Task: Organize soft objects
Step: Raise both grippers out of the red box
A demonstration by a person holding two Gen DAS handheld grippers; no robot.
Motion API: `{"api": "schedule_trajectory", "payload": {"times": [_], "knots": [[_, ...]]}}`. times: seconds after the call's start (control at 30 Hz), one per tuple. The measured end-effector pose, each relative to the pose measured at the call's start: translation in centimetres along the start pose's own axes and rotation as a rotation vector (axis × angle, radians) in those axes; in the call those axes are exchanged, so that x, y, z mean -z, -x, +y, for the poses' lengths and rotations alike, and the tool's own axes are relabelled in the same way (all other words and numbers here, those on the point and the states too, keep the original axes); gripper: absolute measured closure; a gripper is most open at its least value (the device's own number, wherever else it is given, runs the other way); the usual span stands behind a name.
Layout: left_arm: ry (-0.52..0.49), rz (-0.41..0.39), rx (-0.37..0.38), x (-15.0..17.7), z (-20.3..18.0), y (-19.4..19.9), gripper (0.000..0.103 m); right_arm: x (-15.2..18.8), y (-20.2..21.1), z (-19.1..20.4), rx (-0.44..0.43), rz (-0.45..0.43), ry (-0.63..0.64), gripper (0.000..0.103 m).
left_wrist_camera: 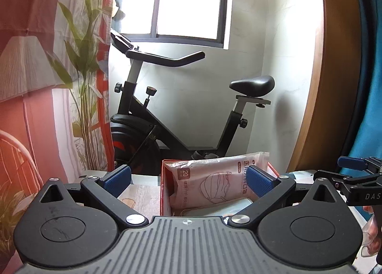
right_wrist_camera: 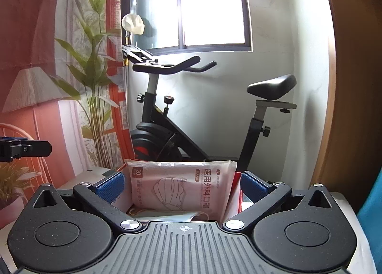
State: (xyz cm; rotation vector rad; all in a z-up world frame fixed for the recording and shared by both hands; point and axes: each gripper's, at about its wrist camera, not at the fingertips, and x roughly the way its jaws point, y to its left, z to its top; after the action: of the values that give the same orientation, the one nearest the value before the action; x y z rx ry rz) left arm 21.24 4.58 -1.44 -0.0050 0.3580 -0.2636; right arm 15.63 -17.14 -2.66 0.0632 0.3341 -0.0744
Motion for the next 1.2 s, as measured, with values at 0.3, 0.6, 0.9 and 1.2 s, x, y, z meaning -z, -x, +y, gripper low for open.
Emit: {"api": "schedule_trajectory", "payload": {"times": [0.3, 0.6, 0.9, 1.2], "knots": [[-0.036, -0.062, -0.069, 1.3, -1.3, 5.0, 0.0, 1.1, 4.5, 1.5, -0.004, -0.052, 0.005, 0.0], [-0.035, -0.108, -0.137, 2.5, -2.7, 8.1, 0.0, 2.9, 7.5, 2.2, -0.006, -0.076, -0.022, 0.0], [-0.017, -0.1, -0.18, 4.7, -3.0, 9.3, 0.0, 5.2, 8.5, 2.4, -0.007, -0.054, -0.045, 0.0], [0.046, -0.015, -0.199, 8.1, -1.4, 8.2, 0.0, 8.8, 7.7, 2.9, 0.021, -0.014, -0.045, 0.0]]}}
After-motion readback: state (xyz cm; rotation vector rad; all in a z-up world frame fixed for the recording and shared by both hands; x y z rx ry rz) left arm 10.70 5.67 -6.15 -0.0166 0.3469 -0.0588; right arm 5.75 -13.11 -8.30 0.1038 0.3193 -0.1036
